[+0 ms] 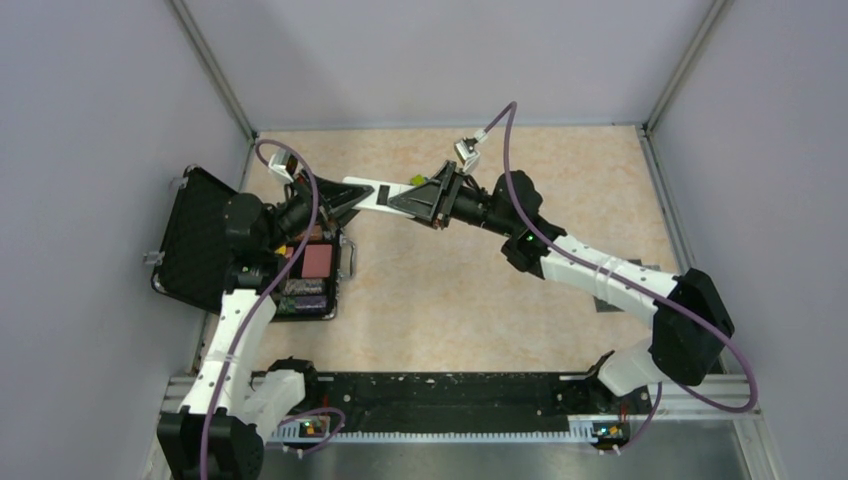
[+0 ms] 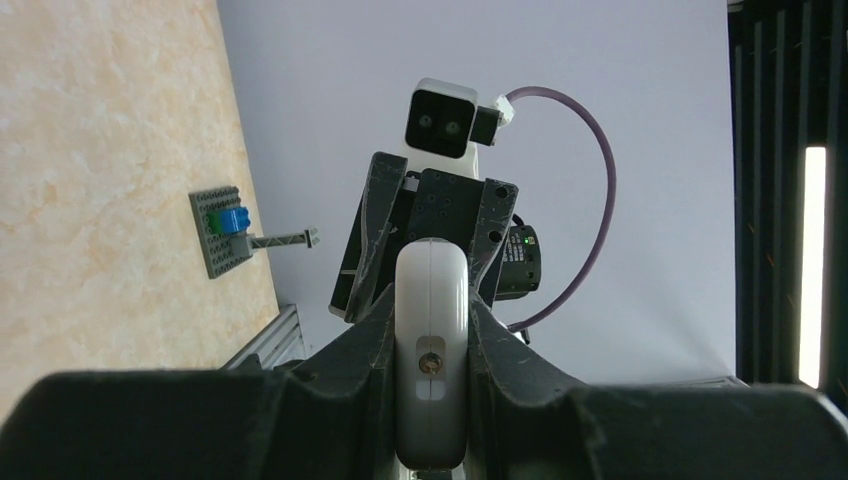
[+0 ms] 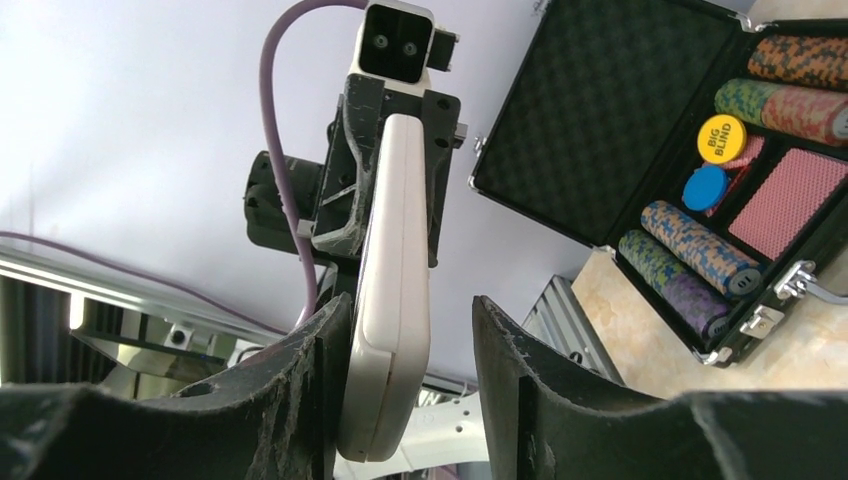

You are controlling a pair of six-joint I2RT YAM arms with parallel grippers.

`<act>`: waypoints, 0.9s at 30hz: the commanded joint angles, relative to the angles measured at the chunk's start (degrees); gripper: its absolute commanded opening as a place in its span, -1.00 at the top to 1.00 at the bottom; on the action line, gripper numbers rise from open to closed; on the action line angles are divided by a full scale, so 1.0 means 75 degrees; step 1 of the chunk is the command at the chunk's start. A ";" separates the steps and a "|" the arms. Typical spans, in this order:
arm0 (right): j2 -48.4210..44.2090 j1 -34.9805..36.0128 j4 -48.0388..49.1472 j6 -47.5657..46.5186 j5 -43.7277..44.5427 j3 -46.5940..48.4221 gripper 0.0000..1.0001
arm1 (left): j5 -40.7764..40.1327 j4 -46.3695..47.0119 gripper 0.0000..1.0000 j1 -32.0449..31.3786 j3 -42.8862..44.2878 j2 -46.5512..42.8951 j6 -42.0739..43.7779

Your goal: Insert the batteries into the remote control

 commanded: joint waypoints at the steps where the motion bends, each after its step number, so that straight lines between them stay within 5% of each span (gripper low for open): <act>1: 0.0263 -0.0244 -0.0866 -0.0230 -0.0165 0.0320 0.08 | 0.0284 0.0454 1.00 -0.0090 0.0404 -0.0272 0.0000; 20: 0.0752 -0.0356 -0.1099 -0.0487 -0.0662 0.1064 0.02 | 0.0458 -0.0041 1.00 -0.0091 0.0345 -0.0361 0.0417; 27: 0.0875 -0.0356 -0.1030 -0.0455 -0.0730 0.1140 0.23 | 0.0591 -0.0087 1.00 -0.0090 0.0339 -0.0343 0.0512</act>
